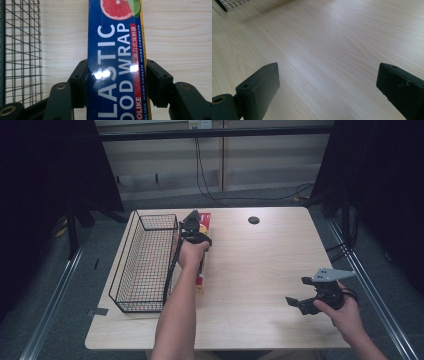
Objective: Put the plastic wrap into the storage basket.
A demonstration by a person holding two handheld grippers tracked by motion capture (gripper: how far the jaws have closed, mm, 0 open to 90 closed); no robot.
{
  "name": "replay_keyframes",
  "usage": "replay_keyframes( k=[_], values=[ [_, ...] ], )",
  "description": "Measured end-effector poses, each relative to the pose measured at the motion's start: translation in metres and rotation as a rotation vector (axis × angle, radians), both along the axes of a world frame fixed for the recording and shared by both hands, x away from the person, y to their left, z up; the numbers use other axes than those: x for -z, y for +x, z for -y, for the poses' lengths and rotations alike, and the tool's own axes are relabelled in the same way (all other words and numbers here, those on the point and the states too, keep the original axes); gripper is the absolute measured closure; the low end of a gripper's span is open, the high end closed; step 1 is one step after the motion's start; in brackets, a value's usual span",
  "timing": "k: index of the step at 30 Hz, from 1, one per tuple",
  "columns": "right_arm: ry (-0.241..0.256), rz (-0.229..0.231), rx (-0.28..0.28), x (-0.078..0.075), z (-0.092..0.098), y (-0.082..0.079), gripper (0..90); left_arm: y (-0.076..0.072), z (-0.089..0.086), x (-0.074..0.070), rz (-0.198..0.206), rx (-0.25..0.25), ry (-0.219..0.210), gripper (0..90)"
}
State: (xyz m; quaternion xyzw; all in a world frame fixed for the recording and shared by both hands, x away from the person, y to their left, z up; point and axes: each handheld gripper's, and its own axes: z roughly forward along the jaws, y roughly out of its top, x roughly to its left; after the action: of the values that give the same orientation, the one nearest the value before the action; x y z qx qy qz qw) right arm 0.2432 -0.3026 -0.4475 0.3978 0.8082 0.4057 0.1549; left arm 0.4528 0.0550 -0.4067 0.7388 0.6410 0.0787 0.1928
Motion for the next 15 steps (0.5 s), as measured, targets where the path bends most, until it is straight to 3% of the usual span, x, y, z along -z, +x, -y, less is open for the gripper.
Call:
replay_keyframes(
  k=[15],
  values=[
    [0.0, 0.0, -0.002, 0.001, -0.001, -0.001, 4.2, -0.008, -0.016, -0.03, 0.009, -0.016, -0.018, 44.0]
  ],
)
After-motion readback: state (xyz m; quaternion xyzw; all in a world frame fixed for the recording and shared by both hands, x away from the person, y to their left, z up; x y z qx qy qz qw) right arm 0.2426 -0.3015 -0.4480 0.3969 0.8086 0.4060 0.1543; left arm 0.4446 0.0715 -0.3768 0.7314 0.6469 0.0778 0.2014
